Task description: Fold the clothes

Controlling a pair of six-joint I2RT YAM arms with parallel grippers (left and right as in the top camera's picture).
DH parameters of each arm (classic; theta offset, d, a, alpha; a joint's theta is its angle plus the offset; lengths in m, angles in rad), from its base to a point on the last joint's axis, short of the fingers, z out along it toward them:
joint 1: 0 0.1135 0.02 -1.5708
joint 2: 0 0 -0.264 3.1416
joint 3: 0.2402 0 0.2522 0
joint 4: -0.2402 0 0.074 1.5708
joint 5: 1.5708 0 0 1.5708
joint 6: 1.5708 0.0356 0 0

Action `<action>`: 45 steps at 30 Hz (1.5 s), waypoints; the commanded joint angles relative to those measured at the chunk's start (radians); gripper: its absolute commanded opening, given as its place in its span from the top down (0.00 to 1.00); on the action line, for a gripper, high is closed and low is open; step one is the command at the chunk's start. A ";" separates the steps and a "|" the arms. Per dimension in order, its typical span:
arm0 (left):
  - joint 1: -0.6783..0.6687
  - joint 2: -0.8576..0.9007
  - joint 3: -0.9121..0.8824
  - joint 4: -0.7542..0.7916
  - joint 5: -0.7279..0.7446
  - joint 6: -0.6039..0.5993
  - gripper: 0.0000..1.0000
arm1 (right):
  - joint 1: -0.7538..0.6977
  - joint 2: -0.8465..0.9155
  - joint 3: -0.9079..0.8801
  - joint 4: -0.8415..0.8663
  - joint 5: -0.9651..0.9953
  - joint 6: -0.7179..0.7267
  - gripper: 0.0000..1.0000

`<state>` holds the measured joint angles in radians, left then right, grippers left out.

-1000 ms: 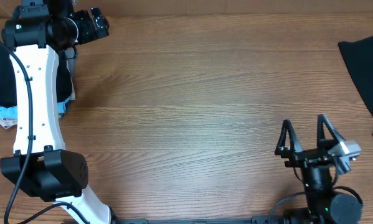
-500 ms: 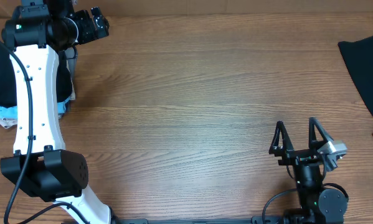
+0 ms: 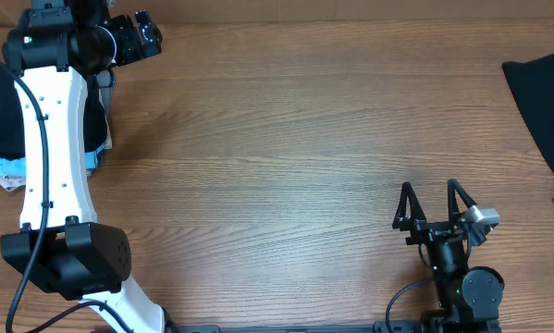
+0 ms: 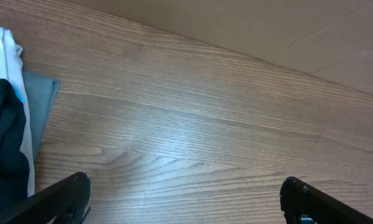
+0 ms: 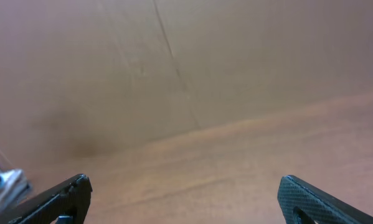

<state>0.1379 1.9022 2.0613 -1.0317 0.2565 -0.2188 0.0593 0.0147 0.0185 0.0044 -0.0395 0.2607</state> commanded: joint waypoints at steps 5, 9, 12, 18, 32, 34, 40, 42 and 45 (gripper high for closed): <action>-0.001 0.007 -0.006 0.003 -0.002 -0.006 0.00 | -0.005 -0.012 -0.011 -0.079 0.039 -0.005 0.00; -0.001 0.007 -0.006 0.003 -0.002 -0.006 0.00 | -0.005 -0.012 -0.011 -0.089 0.039 -0.005 0.00; -0.001 0.007 -0.006 0.003 -0.003 -0.006 0.00 | -0.005 -0.012 -0.011 -0.089 0.039 -0.005 0.00; -0.001 0.007 -0.006 0.003 -0.002 -0.006 0.00 | -0.005 -0.012 -0.011 -0.089 0.039 -0.005 0.00; -0.001 0.007 -0.006 0.004 -0.002 -0.006 0.00 | -0.005 -0.012 -0.011 -0.089 0.039 -0.005 0.00; -0.001 0.007 -0.006 0.003 -0.002 -0.006 0.00 | -0.005 -0.012 -0.011 -0.089 0.039 -0.005 0.00; -0.001 0.007 -0.006 0.004 -0.002 -0.006 0.00 | -0.005 -0.012 -0.011 -0.089 0.039 -0.005 0.00; -0.006 0.007 -0.012 0.003 -0.003 -0.006 0.00 | -0.005 -0.012 -0.011 -0.089 0.039 -0.005 0.00; -0.011 -0.023 -0.013 -0.016 -0.005 -0.006 0.00 | -0.005 -0.012 -0.011 -0.089 0.039 -0.005 0.00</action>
<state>0.1368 1.9022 2.0605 -1.0389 0.2569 -0.2188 0.0593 0.0147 0.0185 -0.0898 -0.0135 0.2611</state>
